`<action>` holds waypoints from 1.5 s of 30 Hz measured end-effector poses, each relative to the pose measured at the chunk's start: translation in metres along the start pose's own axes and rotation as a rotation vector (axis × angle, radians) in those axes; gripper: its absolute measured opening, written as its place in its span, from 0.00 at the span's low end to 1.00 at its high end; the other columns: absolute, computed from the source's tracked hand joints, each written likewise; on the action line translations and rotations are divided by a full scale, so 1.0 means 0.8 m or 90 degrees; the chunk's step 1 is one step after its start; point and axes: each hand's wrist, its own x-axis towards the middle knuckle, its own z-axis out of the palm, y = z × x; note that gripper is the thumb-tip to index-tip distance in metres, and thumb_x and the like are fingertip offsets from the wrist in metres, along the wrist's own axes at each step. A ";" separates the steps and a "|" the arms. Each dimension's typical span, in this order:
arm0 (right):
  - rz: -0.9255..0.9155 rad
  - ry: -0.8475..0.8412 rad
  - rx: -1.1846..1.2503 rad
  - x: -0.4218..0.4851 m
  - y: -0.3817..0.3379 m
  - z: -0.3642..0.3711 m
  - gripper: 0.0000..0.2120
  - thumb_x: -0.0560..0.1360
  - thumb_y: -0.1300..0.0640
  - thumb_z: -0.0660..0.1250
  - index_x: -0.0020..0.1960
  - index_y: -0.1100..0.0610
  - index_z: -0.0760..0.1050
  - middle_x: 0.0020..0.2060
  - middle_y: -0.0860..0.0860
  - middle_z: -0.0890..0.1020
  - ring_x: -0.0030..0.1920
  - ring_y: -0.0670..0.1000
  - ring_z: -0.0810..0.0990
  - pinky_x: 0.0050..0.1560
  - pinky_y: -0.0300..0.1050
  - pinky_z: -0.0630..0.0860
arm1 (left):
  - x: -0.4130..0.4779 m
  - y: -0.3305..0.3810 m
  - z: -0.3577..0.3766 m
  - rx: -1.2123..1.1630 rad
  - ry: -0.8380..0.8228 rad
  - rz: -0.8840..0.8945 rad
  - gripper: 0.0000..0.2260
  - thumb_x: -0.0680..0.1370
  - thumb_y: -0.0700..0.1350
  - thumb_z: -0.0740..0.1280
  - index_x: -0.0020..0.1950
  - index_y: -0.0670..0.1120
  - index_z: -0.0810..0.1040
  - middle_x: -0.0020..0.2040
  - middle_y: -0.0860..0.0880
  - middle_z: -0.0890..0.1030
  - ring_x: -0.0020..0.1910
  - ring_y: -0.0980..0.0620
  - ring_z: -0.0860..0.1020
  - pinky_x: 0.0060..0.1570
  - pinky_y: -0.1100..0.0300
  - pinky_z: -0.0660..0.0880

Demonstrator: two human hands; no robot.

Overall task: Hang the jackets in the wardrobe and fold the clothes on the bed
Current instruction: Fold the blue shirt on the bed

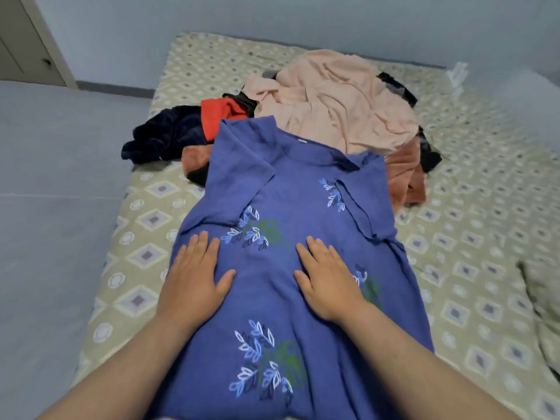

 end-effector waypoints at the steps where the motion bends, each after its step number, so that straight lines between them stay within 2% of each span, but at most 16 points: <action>1: 0.015 0.011 0.017 -0.027 0.009 0.001 0.28 0.83 0.45 0.52 0.81 0.54 0.55 0.81 0.54 0.53 0.80 0.53 0.50 0.78 0.48 0.41 | -0.020 -0.001 -0.002 0.012 -0.004 -0.020 0.34 0.77 0.60 0.57 0.77 0.40 0.64 0.79 0.39 0.61 0.78 0.41 0.58 0.77 0.47 0.54; 4: 0.123 0.077 0.055 -0.116 0.031 0.003 0.26 0.82 0.48 0.57 0.78 0.55 0.61 0.79 0.56 0.60 0.79 0.57 0.56 0.78 0.52 0.48 | -0.077 -0.004 -0.010 0.012 0.013 -0.092 0.30 0.78 0.57 0.62 0.72 0.38 0.68 0.73 0.37 0.67 0.72 0.36 0.66 0.69 0.41 0.65; 7: 0.333 0.131 0.123 -0.193 0.045 0.005 0.30 0.79 0.48 0.64 0.77 0.61 0.63 0.76 0.61 0.64 0.76 0.61 0.62 0.76 0.55 0.55 | -0.129 0.001 -0.016 -0.091 0.071 -0.218 0.28 0.73 0.53 0.72 0.66 0.39 0.69 0.63 0.37 0.72 0.61 0.34 0.72 0.57 0.39 0.72; 10: 0.534 0.192 0.288 -0.243 0.053 -0.003 0.27 0.74 0.51 0.70 0.66 0.66 0.70 0.61 0.63 0.76 0.62 0.65 0.74 0.62 0.56 0.71 | -0.172 0.009 -0.028 -0.254 0.096 -0.406 0.28 0.69 0.50 0.76 0.63 0.39 0.72 0.57 0.38 0.78 0.55 0.35 0.76 0.52 0.42 0.74; 13: 0.669 0.134 0.485 -0.283 0.055 -0.017 0.15 0.72 0.51 0.70 0.50 0.62 0.73 0.44 0.57 0.79 0.46 0.60 0.80 0.44 0.49 0.73 | -0.209 0.013 -0.049 -0.420 0.009 -0.468 0.18 0.64 0.53 0.72 0.47 0.43 0.80 0.38 0.45 0.84 0.35 0.44 0.80 0.36 0.53 0.73; 16: 0.604 0.042 0.746 -0.305 0.055 -0.028 0.05 0.73 0.63 0.70 0.41 0.66 0.78 0.33 0.56 0.81 0.35 0.54 0.77 0.39 0.47 0.71 | -0.226 0.013 -0.074 -0.700 -0.140 -0.507 0.10 0.73 0.43 0.72 0.50 0.38 0.81 0.36 0.43 0.83 0.30 0.46 0.76 0.34 0.57 0.69; 19: 0.553 0.168 1.121 -0.310 0.061 -0.055 0.06 0.78 0.64 0.66 0.51 0.66 0.80 0.43 0.59 0.86 0.43 0.57 0.84 0.46 0.51 0.79 | -0.225 0.018 -0.111 -0.940 -0.067 -0.523 0.08 0.79 0.39 0.65 0.54 0.40 0.80 0.47 0.43 0.86 0.39 0.45 0.83 0.41 0.56 0.79; 21: 0.563 0.262 1.334 -0.311 0.071 -0.075 0.09 0.82 0.59 0.62 0.54 0.63 0.78 0.45 0.56 0.86 0.43 0.54 0.86 0.42 0.50 0.83 | -0.220 0.026 -0.143 -1.050 -0.018 -0.497 0.09 0.81 0.42 0.61 0.55 0.44 0.80 0.46 0.48 0.87 0.38 0.50 0.85 0.34 0.60 0.82; 24: 0.593 0.272 1.481 -0.315 0.089 -0.095 0.13 0.85 0.53 0.58 0.56 0.62 0.76 0.47 0.58 0.85 0.45 0.56 0.85 0.41 0.53 0.84 | -0.213 0.033 -0.179 -1.180 0.026 -0.474 0.14 0.85 0.46 0.56 0.64 0.42 0.76 0.52 0.48 0.85 0.42 0.53 0.85 0.42 0.58 0.83; 26: 0.582 0.249 1.559 -0.319 0.094 -0.105 0.11 0.84 0.58 0.59 0.53 0.64 0.75 0.40 0.59 0.86 0.36 0.54 0.86 0.33 0.47 0.83 | -0.212 0.034 -0.196 -1.251 0.032 -0.496 0.12 0.85 0.44 0.56 0.65 0.43 0.73 0.49 0.47 0.84 0.34 0.56 0.83 0.36 0.65 0.79; 28: 0.576 0.236 1.570 -0.323 0.097 -0.114 0.07 0.82 0.66 0.59 0.50 0.65 0.75 0.36 0.59 0.85 0.32 0.53 0.85 0.29 0.42 0.81 | -0.214 0.035 -0.208 -1.253 0.021 -0.519 0.09 0.84 0.42 0.57 0.61 0.42 0.74 0.39 0.48 0.84 0.26 0.58 0.79 0.26 0.69 0.75; 33: 0.570 0.239 1.349 -0.331 0.105 -0.111 0.11 0.77 0.75 0.56 0.53 0.67 0.74 0.48 0.64 0.81 0.42 0.57 0.83 0.36 0.45 0.83 | -0.222 0.023 -0.210 -1.016 0.074 -0.540 0.12 0.83 0.36 0.60 0.66 0.40 0.71 0.43 0.44 0.85 0.30 0.53 0.83 0.25 0.63 0.78; 37: 0.582 0.279 1.017 -0.337 0.092 -0.122 0.13 0.76 0.74 0.59 0.52 0.58 0.73 0.46 0.63 0.78 0.35 0.57 0.77 0.35 0.49 0.79 | -0.232 0.023 -0.215 -0.801 0.195 -0.436 0.23 0.81 0.36 0.64 0.75 0.48 0.67 0.61 0.41 0.73 0.41 0.43 0.80 0.30 0.57 0.81; 40: 0.524 0.273 0.999 -0.338 0.079 -0.140 0.13 0.76 0.75 0.56 0.45 0.63 0.76 0.48 0.63 0.79 0.42 0.60 0.80 0.45 0.56 0.82 | -0.235 0.032 -0.226 -0.770 0.144 -0.371 0.07 0.81 0.35 0.62 0.54 0.43 0.79 0.52 0.40 0.77 0.40 0.45 0.78 0.27 0.60 0.80; 42: 0.480 0.250 1.018 -0.340 0.073 -0.151 0.16 0.74 0.76 0.53 0.48 0.65 0.78 0.49 0.62 0.81 0.45 0.60 0.83 0.46 0.55 0.83 | -0.233 0.029 -0.230 -0.798 0.105 -0.353 0.12 0.78 0.30 0.58 0.46 0.42 0.78 0.46 0.39 0.78 0.38 0.45 0.78 0.28 0.59 0.80; 45: 0.384 0.231 0.919 -0.348 0.069 -0.159 0.20 0.74 0.78 0.54 0.55 0.64 0.79 0.48 0.58 0.84 0.43 0.53 0.84 0.42 0.43 0.81 | -0.239 0.030 -0.239 -0.752 0.080 -0.320 0.18 0.74 0.24 0.54 0.49 0.43 0.78 0.48 0.42 0.81 0.43 0.46 0.82 0.34 0.55 0.80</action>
